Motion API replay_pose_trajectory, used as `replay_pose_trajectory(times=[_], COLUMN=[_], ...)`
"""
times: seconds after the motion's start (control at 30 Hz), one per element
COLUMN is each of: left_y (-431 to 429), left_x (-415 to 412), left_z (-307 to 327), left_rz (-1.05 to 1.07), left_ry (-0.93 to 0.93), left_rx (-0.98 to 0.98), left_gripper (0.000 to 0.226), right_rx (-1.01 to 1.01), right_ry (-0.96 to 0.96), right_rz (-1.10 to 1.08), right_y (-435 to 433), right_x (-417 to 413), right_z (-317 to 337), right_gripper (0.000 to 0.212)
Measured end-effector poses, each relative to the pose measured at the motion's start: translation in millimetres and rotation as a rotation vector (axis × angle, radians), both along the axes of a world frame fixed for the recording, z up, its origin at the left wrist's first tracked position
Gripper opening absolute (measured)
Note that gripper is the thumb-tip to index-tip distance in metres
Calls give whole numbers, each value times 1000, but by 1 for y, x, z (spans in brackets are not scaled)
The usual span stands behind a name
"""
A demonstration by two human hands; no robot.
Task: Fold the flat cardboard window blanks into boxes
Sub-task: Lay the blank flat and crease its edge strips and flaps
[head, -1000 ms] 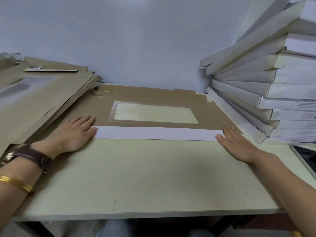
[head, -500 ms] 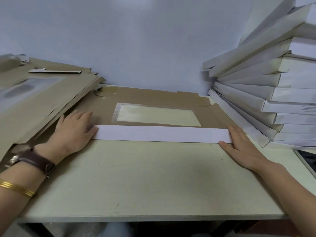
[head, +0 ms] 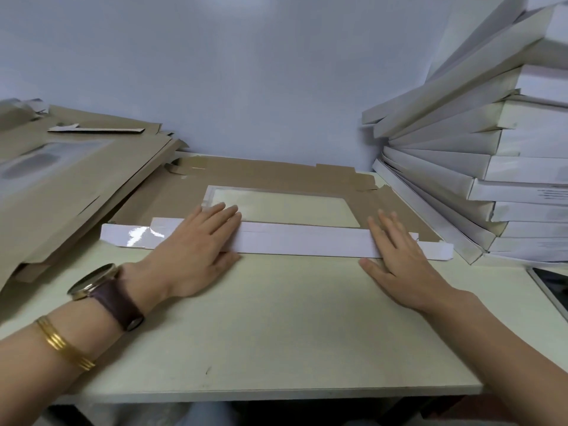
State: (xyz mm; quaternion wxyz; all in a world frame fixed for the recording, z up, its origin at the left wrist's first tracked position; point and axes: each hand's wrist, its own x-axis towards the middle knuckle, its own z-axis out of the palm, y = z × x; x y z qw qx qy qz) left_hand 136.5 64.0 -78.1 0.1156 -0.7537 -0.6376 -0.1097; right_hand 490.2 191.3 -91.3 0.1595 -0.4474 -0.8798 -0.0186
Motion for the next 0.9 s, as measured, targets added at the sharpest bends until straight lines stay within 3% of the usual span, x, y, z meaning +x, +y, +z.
replay_pose_trajectory(times=[0.23, 0.4, 0.57, 0.8, 0.9], left_y=[19, 24, 26, 25, 24], left_x=[22, 27, 30, 38, 42], left_z=[-7, -4, 0, 4, 7], left_rz=[39, 11, 3, -30, -22], left_ry=[-41, -211, -157, 3, -11], left_rx=[-215, -179, -138, -73, -33], left_gripper=[71, 45, 42, 40, 32], right_rx=[-74, -39, -84, -51, -43], right_ry=[90, -30, -87, -198, -191], right_rz=[123, 149, 154, 87, 61], right_y=[-14, -14, -11, -12, -14], right_x=[-26, -40, -49, -55, -58], right_z=[5, 15, 19, 23, 28], right_gripper=[51, 42, 31, 35, 34])
